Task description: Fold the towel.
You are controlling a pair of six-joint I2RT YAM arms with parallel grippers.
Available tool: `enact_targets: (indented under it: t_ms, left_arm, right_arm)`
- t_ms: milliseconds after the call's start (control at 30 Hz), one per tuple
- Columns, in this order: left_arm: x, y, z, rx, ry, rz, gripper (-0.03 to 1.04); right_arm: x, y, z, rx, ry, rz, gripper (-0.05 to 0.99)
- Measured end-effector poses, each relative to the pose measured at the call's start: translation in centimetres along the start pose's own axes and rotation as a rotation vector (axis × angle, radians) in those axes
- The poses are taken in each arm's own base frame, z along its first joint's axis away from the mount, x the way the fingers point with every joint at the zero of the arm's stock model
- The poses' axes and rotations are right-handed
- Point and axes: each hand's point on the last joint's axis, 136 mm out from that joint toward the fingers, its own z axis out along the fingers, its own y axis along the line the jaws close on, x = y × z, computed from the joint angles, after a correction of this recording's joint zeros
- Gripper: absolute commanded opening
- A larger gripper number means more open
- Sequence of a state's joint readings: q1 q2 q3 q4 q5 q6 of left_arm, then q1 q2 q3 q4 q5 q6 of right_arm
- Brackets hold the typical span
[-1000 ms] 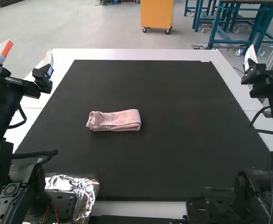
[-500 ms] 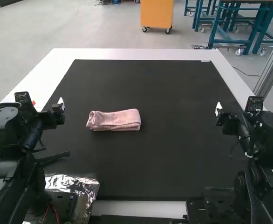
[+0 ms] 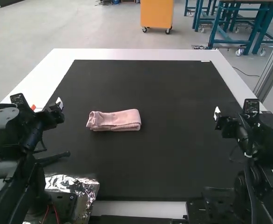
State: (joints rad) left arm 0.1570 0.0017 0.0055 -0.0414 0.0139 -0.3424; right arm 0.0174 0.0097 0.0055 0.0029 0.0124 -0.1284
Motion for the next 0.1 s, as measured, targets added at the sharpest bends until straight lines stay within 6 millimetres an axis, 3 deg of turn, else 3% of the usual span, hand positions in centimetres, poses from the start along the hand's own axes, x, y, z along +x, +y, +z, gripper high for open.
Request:
enact_targets:
  t_ms: [100]
  left_arm:
    - [0.00, 0.00, 0.00, 0.000, 0.000, -0.003, 0.97]
  right_arm:
    - [0.01, 0.00, 0.00, 0.000, 0.000, 0.000, 0.91]
